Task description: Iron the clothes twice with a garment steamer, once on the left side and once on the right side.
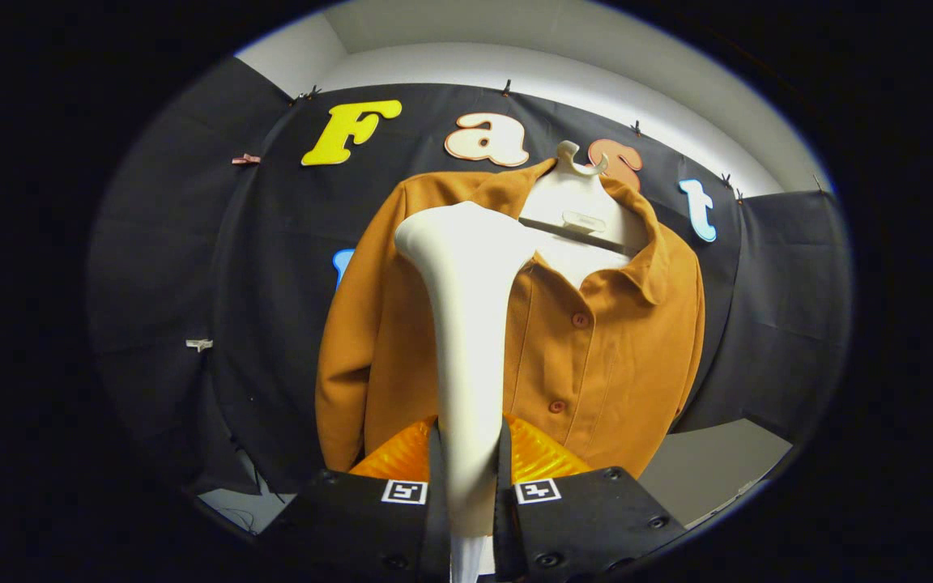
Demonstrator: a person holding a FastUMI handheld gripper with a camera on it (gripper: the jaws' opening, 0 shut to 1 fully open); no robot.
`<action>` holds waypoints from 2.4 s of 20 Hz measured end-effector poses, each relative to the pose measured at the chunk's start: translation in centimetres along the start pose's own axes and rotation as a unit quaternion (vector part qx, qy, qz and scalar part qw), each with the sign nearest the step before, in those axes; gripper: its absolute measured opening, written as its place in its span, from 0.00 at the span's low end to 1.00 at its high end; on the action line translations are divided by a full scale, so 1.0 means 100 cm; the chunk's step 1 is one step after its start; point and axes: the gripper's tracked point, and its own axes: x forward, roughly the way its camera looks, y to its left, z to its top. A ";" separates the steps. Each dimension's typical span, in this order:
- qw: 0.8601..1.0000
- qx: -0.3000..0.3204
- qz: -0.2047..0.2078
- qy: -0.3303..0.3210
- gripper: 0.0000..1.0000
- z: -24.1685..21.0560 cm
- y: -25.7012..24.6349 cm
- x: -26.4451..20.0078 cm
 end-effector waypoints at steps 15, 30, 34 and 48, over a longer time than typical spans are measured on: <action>0.991 -0.030 -0.003 0.129 0.25 -0.147 0.004 -0.012; 0.968 -0.034 0.024 0.247 0.25 -0.258 0.000 -0.062; 0.966 -0.022 0.024 0.255 0.25 -0.262 -0.010 -0.077; 0.986 0.027 0.004 0.161 0.25 -0.151 -0.078 -0.120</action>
